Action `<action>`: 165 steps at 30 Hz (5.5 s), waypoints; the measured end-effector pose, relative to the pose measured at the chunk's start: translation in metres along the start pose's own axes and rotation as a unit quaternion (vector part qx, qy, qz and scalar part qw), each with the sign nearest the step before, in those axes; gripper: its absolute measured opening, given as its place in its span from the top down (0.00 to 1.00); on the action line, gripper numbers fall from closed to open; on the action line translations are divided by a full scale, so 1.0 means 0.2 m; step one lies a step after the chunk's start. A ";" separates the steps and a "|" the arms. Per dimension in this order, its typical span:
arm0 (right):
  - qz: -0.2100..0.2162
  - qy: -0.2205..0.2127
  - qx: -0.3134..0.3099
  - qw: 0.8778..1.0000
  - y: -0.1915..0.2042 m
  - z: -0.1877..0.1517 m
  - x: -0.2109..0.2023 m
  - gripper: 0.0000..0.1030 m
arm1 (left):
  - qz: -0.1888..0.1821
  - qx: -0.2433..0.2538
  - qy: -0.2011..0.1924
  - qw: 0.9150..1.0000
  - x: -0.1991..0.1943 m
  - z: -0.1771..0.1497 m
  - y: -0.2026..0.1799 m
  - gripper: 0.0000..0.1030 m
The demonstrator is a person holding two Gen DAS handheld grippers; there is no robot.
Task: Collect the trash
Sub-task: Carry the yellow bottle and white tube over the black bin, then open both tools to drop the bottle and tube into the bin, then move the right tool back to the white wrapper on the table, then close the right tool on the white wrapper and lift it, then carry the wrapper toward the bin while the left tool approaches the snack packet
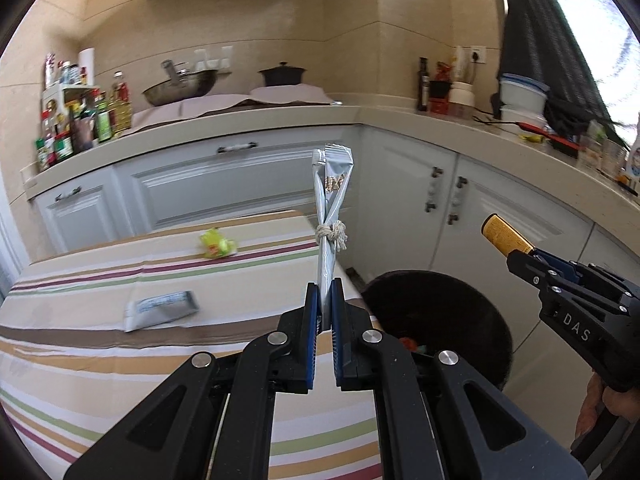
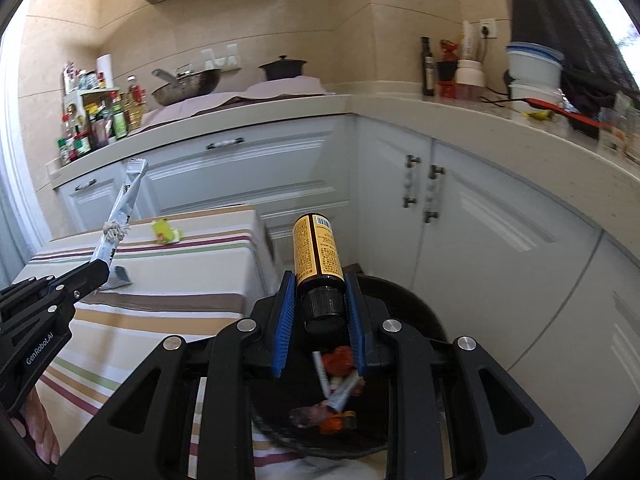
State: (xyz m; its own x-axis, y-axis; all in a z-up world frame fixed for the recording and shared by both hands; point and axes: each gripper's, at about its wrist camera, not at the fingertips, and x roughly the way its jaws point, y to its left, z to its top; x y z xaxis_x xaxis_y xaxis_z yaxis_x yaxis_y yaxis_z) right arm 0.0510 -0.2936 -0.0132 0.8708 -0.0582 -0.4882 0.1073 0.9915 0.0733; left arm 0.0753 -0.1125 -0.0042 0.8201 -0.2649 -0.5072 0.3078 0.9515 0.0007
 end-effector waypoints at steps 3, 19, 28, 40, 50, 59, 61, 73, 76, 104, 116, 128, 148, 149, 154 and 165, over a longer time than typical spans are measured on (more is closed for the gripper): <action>-0.009 -0.004 0.009 1.000 -0.08 0.00 0.00 0.77 | -0.008 0.009 -0.001 1.000 0.03 0.00 -0.08 0.93; -0.018 -0.005 0.027 0.999 -0.22 -0.03 0.07 0.77 | -0.027 0.033 0.010 0.999 0.19 -0.01 -0.29 0.93; -0.026 0.006 0.060 0.998 -0.30 -0.07 0.20 0.59 | -0.015 0.012 0.030 0.999 0.31 -0.02 -0.28 0.67; -0.020 -0.002 0.057 0.998 -0.22 -0.03 0.16 0.44 | 0.014 -0.001 0.024 1.000 0.25 -0.02 -0.15 0.50; 0.030 0.012 0.035 0.999 0.04 -0.01 0.21 0.42 | 0.069 -0.012 0.032 0.997 0.18 -0.06 0.14 0.42; 0.071 0.027 0.004 0.997 0.29 0.00 0.27 0.42 | 0.134 -0.047 0.055 0.988 0.15 -0.15 0.47 0.38; 0.081 0.031 -0.004 0.996 0.35 0.01 0.29 0.42 | 0.147 -0.057 0.057 0.986 0.14 -0.16 0.53 0.38; 0.135 0.055 -0.050 0.988 0.70 0.01 0.39 0.42 | 0.184 -0.083 0.062 0.977 0.09 -0.21 0.78 0.36; 0.144 0.065 -0.058 0.986 0.76 0.00 0.41 0.42 | 0.191 -0.091 0.062 0.976 0.07 -0.23 0.84 0.36; 0.248 0.152 -0.178 0.940 1.39 0.03 0.78 0.40 | 0.304 -0.169 0.082 0.934 -0.09 -0.38 1.43 0.34; 0.263 0.179 -0.206 0.926 1.44 -0.06 0.76 0.41 | 0.298 -0.168 0.088 0.936 -0.07 -0.39 1.43 0.34; 0.269 0.167 -0.209 0.925 1.48 -0.05 0.69 0.43 | 0.295 -0.172 0.088 0.936 -0.07 -0.39 1.44 0.34; 0.224 0.120 -0.192 0.948 1.33 -0.01 0.65 0.91 | 0.258 -0.156 0.090 0.949 0.02 -0.34 1.31 0.33; 0.214 0.114 -0.187 0.952 1.30 0.00 0.65 0.91 | 0.255 -0.154 0.090 0.950 0.03 -0.34 1.29 0.34; 0.180 0.107 -0.158 0.965 1.13 0.06 0.68 0.91 | 0.229 -0.143 0.087 0.959 0.10 -0.28 1.20 0.33; 0.113 0.087 -0.109 0.984 0.76 0.17 0.76 0.91 | 0.184 -0.112 0.078 0.973 0.28 -0.12 0.99 0.33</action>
State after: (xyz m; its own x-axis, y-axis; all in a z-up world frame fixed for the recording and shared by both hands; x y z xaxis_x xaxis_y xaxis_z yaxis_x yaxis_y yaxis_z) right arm 0.2160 -0.1564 -0.0471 0.7636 0.1687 -0.6233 -0.2011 0.9794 0.0187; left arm 0.1705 0.0646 -0.0531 0.7662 0.1108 -0.6330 -0.1204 0.9923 0.0281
